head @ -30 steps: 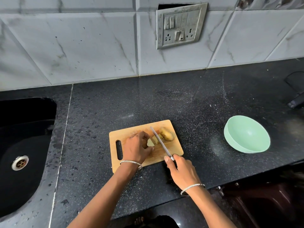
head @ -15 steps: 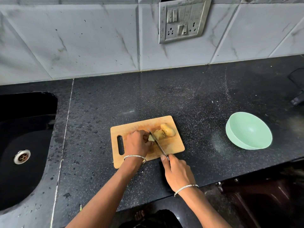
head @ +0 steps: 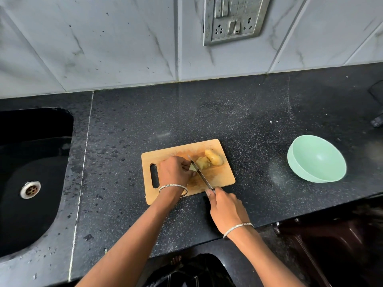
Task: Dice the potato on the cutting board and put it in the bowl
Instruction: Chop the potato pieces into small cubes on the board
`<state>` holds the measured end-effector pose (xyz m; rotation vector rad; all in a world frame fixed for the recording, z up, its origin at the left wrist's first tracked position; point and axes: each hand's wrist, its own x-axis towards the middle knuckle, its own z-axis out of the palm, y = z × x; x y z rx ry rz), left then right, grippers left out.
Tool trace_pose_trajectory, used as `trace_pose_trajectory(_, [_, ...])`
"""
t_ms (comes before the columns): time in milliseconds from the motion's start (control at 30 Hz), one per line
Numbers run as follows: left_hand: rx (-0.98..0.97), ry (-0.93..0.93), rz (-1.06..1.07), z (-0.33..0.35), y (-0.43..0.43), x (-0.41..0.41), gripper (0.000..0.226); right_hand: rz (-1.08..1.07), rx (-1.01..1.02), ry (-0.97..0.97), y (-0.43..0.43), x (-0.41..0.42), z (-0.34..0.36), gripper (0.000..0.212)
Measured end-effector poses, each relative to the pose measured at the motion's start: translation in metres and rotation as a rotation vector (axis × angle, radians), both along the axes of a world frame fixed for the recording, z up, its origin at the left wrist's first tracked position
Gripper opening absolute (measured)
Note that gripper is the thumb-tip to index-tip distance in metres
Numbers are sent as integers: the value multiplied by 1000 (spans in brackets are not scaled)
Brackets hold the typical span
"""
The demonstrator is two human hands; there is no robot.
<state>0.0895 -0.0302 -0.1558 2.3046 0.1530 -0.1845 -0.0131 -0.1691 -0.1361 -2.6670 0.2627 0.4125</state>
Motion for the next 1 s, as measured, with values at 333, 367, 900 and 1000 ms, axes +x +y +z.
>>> trace_pose_trajectory(333, [-58,33,34,-3,-2,1,33,-32,-30,-21,3,-3,-3,37])
trace_pose_trajectory(367, [-59,35,31,-4,-2,1,33,-31,-13,-13,4,-4,-5,38])
trace_pose_trajectory(900, [-53,18,25,-5,0,0,29,-37,41,3,7,-3,5,38])
trace_pose_trajectory(1000, [-57,18,30,-5,0,0,26,-31,-21,-13,10,-5,4,38])
